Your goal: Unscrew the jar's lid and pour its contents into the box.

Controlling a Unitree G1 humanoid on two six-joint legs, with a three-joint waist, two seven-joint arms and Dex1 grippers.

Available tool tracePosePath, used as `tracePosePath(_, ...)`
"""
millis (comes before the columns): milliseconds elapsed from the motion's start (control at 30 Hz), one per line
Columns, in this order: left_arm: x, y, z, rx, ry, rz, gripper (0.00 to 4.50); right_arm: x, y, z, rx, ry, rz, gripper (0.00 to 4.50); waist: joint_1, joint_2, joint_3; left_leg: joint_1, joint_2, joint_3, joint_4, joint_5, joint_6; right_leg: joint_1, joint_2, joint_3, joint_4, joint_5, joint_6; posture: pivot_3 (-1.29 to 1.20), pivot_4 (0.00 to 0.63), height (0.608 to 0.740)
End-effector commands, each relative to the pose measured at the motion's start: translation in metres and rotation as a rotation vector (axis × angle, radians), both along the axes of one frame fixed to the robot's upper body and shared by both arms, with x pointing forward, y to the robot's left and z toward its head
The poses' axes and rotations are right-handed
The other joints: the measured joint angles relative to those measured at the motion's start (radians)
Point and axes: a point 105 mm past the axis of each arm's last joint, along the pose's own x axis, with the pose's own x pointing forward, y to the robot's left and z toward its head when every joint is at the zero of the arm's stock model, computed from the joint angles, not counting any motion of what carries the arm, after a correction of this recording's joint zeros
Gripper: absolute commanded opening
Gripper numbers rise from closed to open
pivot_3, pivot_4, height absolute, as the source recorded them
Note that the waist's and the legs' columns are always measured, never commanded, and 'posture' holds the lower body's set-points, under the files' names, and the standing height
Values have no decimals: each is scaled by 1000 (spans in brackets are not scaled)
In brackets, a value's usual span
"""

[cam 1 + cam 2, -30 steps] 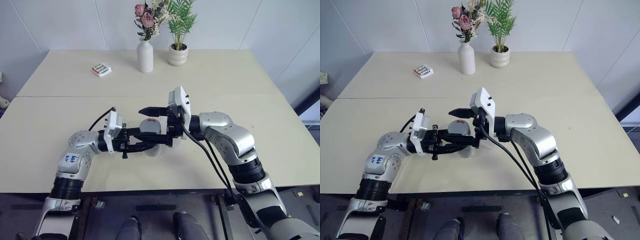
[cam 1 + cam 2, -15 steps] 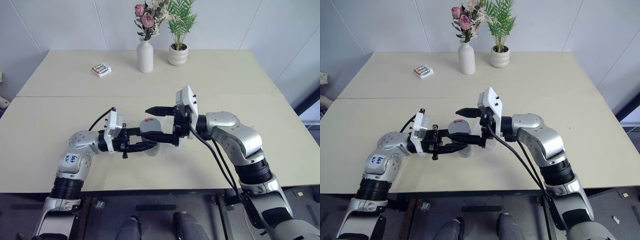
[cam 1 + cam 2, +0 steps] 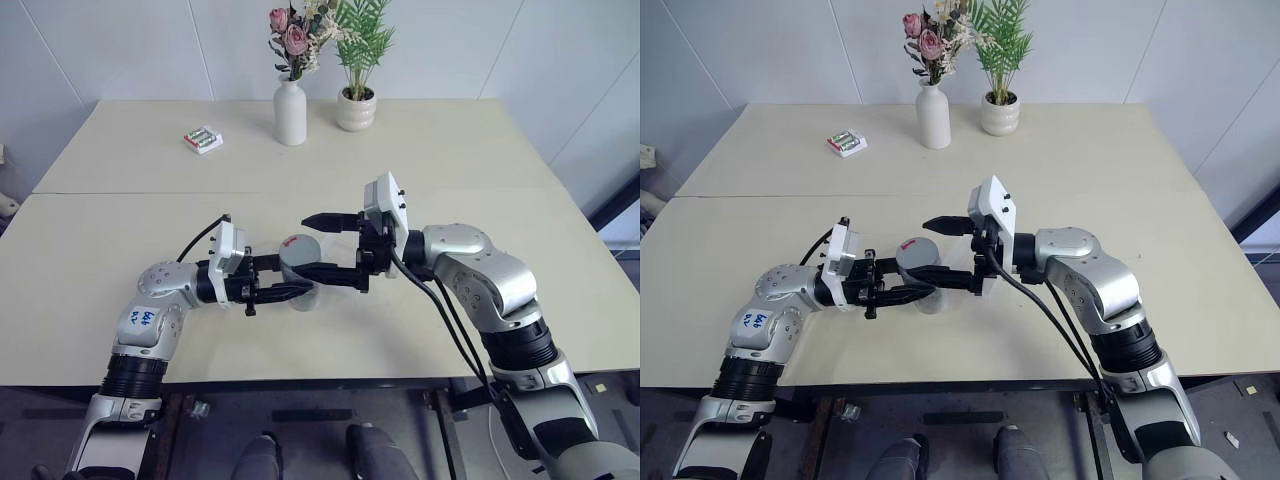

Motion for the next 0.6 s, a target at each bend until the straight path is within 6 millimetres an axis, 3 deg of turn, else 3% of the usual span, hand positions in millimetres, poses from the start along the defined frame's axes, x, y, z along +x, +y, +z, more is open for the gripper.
tracePosePath(33,-6,-1,12,-7,-62,-38,1939,10,-20,8,28,-32,-84,4465,0,0,0,0,0,0,0,0,0,0,0,0,0,0,0,0,150,740)
tracePosePath(600,-5,-1,12,-7,-61,-37,1939,16,-40,4,28,-5,-140,4465,3,0,0,0,0,0,0,0,0,0,0,0,0,0,0,0,150,740)
